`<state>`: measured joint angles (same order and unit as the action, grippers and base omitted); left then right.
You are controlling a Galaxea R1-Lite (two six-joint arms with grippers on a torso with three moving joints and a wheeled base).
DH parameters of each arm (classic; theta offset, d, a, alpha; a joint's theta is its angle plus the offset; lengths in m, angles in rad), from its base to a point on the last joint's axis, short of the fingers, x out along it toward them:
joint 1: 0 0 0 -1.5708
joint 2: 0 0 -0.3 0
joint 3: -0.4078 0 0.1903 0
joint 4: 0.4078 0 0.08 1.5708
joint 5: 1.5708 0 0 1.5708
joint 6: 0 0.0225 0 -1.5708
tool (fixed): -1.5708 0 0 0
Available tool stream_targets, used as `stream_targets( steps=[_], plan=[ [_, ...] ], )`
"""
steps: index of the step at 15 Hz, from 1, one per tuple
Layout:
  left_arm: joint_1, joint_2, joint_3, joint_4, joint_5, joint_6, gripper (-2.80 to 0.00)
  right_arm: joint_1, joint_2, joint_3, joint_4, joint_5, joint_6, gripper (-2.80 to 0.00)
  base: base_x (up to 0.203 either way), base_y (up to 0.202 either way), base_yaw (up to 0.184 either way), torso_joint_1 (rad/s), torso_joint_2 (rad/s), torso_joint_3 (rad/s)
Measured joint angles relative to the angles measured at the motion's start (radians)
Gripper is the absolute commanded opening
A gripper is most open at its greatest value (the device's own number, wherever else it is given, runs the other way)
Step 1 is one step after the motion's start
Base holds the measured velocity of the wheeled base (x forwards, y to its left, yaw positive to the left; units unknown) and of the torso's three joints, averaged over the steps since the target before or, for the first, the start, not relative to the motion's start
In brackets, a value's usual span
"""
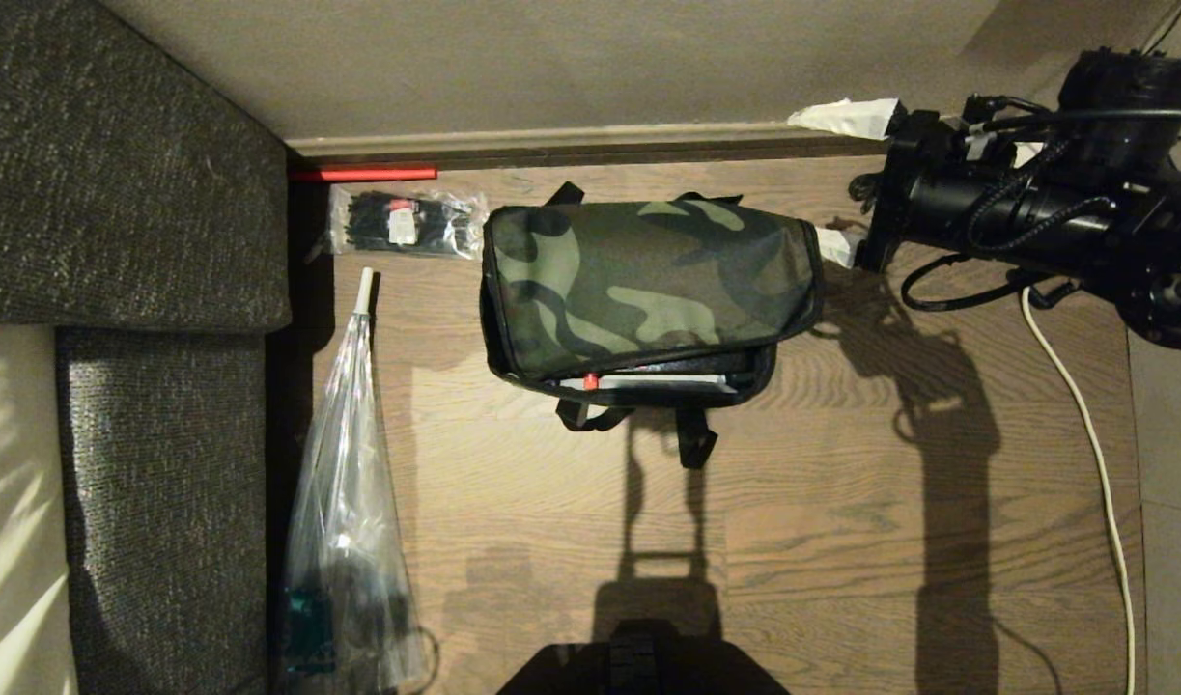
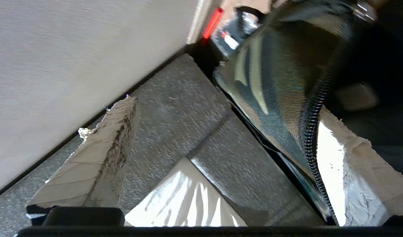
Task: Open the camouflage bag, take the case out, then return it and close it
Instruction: Open the top of the storage box
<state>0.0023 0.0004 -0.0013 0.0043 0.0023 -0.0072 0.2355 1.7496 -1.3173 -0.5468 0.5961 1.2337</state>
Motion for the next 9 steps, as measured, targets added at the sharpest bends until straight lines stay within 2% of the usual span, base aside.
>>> stream_targets(
  steps=[3,9],
  plan=[
    [0.000,0.000,0.000,0.000,0.000,0.000,-2.80,0.000,0.010,-0.085,0.045,0.005,0.097,0.00,0.000,0.000,0.000,0.000,0.00,0.000],
    [0.000,0.000,0.000,0.000,0.000,0.000,-2.80,-0.001,0.044,-0.260,0.028,-0.005,0.104,0.00,0.000,0.000,0.000,0.000,0.00,0.000]
  ],
)
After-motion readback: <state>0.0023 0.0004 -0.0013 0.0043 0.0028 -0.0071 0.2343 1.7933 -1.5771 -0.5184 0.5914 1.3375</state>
